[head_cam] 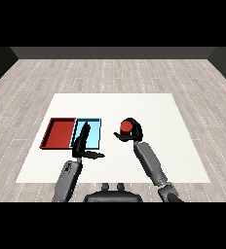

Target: Pick the red can and put it in the red box

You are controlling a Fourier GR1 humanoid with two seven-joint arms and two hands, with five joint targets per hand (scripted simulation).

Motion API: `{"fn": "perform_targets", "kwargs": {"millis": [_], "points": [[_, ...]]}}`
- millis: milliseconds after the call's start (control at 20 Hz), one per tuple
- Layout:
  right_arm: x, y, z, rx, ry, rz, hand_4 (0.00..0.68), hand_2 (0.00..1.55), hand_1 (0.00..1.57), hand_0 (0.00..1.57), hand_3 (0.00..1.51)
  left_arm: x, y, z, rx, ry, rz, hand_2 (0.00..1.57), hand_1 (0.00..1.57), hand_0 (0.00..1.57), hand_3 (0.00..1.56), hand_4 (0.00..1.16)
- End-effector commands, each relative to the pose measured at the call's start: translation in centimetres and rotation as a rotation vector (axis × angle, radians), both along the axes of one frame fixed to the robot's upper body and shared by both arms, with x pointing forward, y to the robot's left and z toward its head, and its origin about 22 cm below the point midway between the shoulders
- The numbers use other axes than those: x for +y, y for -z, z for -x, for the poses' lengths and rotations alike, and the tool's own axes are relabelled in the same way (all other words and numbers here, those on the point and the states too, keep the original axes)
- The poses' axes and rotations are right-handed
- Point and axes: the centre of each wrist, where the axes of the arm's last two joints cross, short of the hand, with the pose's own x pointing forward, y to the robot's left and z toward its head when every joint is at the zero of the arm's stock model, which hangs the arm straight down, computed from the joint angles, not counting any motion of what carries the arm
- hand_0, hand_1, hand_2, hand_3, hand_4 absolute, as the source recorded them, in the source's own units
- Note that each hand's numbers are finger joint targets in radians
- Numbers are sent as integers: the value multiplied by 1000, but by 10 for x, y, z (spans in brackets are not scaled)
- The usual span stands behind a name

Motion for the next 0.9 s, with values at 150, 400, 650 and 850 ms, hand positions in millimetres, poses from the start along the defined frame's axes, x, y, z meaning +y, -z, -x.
{"fn": "perform_targets", "kwargs": {"millis": [150,400,650,850], "points": [[4,-4,16,-42,-9,-10,649,1443,1429,1429,1421,-30,-4,-8,15,47,6,0,0,0,0,0],[2,12,25,-50,-36,-6,645,1425,1410,1410,1413,-49,17,-3,22,94,5,0,0,0,0,0],[8,-36,31,-81,-73,-28,629,1398,1382,1382,1391,-77,-1,2,32,105,7,0,0,0,0,0],[34,-23,41,-79,-88,-21,611,1407,1387,1387,1396,-79,3,-16,21,133,-27,0,0,0,0,0]]}}
